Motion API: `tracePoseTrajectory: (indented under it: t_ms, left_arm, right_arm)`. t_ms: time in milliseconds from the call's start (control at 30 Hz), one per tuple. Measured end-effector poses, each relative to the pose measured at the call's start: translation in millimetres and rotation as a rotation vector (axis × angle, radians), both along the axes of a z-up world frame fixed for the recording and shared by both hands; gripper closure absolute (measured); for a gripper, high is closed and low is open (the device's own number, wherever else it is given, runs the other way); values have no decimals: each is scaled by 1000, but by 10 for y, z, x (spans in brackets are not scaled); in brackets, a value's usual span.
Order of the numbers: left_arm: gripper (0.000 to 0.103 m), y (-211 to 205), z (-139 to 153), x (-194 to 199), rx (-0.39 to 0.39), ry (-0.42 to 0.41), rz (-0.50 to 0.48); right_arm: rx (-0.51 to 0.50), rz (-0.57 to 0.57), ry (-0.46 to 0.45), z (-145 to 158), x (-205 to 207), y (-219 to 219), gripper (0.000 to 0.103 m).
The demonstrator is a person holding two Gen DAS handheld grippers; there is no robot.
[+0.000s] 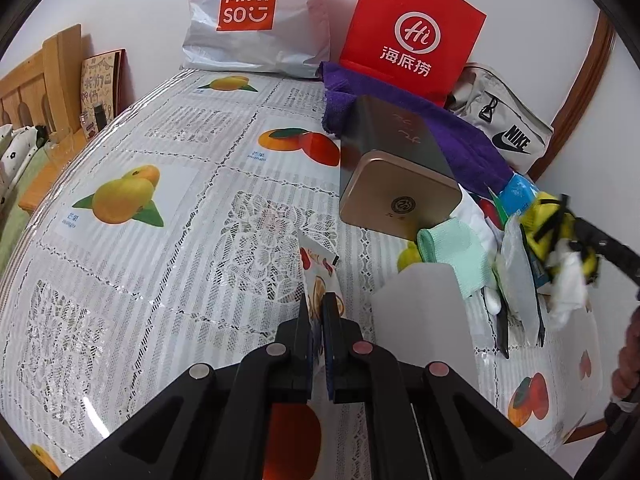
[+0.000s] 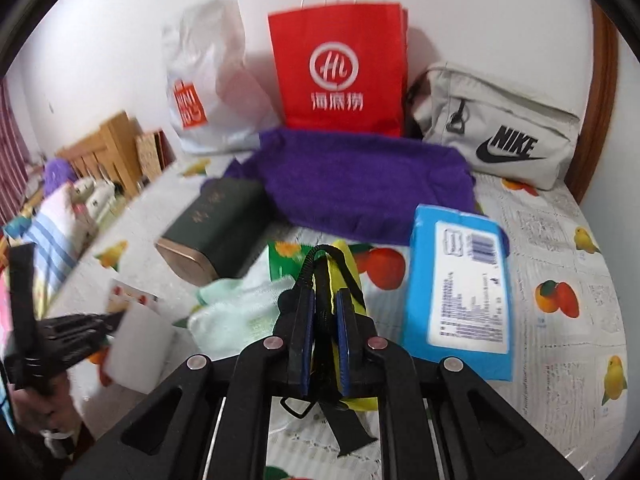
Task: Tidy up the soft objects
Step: 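Grasp small orange-print packet with left gripper while right gripper grasps yellow pouch, then carry the packet and yellow pouch over the purple towel with both grippers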
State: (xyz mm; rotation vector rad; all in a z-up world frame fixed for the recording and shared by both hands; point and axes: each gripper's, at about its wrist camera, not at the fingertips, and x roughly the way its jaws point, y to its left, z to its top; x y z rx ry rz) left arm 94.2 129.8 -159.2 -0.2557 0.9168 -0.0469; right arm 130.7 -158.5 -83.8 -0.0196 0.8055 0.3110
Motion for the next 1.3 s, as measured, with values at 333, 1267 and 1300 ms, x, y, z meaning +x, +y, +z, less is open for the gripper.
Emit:
tracePoseTrajectory:
  t_ms: [333,1267,1300]
  left_arm:
    - [97,-25,-5,-20,26,14,14]
    - [95,-90,-36,-36,58,41,29]
    - [95,-95,-37,-36,60,41,27]
  right_arm:
    - [85,-42,58,-53,-484,-509,92]
    - [108,-112,230,-586,-437,-939,90]
    - [92,-113,230,-609,-437,-926,90]
